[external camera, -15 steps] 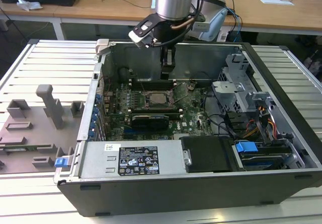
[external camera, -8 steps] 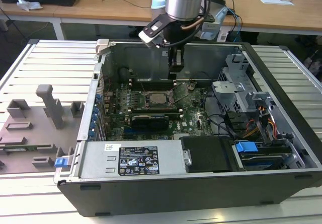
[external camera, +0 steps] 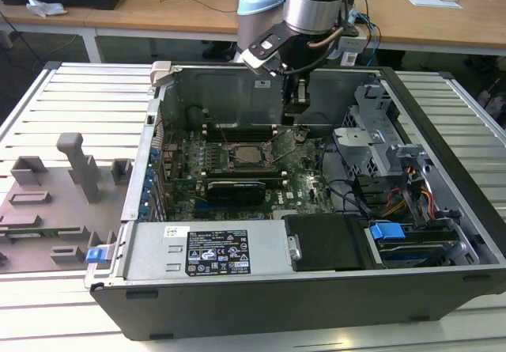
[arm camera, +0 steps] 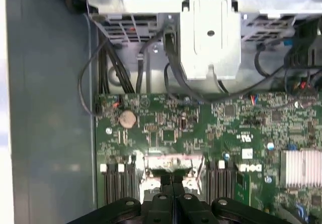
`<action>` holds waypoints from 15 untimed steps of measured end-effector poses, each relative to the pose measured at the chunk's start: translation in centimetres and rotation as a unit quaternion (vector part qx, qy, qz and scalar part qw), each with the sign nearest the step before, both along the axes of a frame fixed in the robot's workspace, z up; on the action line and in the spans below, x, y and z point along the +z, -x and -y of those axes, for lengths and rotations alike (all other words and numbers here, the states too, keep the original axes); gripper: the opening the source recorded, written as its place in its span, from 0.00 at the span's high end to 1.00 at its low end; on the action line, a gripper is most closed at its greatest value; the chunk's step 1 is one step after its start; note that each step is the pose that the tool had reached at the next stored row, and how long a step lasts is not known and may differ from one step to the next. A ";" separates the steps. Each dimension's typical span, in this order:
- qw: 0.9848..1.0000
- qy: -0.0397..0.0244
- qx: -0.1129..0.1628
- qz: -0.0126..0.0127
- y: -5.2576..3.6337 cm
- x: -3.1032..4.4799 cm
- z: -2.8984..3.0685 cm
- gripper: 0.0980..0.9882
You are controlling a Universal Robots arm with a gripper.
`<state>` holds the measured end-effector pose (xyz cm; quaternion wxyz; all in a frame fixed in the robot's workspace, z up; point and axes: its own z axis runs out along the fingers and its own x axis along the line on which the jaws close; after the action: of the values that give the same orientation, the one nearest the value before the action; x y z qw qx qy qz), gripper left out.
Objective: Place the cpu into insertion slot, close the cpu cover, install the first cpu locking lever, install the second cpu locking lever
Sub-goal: 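Close the cpu cover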
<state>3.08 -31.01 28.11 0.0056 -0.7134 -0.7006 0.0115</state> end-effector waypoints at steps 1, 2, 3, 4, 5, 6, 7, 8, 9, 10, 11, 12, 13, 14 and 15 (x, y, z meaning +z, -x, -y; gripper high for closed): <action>1.000 0.000 0.000 -0.001 -0.52 -0.08 -0.04 0.99; 1.000 0.000 0.001 -0.003 -1.27 -0.23 -0.10 0.99; 1.000 0.000 0.002 -0.004 -1.58 -0.33 -0.14 0.99; 1.000 0.000 0.002 -0.005 -1.90 -0.48 -0.18 0.99; 1.000 0.001 0.003 -0.007 -2.35 -0.76 -0.25 0.99; 1.000 0.001 0.003 -0.007 -2.59 -0.92 -0.29 0.99; 1.000 0.001 0.004 -0.008 -2.80 -1.10 -0.34 0.99; 1.000 0.001 0.004 -0.009 -2.93 -1.29 -0.38 0.99; 1.000 0.001 0.004 -0.009 -3.06 -1.61 -0.43 0.99; 1.000 0.001 0.004 -0.009 -3.09 -2.00 -0.46 0.99; 1.000 0.001 0.004 -0.010 -3.09 -2.22 -0.47 0.99; 1.000 0.001 0.004 -0.010 -3.11 -2.60 -0.49 0.99; 1.000 0.001 0.004 -0.010 -3.11 -2.79 -0.49 0.99; 1.000 0.001 0.004 -0.010 -3.11 -2.97 -0.50 0.99; 1.000 0.001 0.004 -0.010 -3.11 -3.25 -0.51 0.99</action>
<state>6.19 -30.50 24.86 0.0119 -0.7103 -0.7035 0.0195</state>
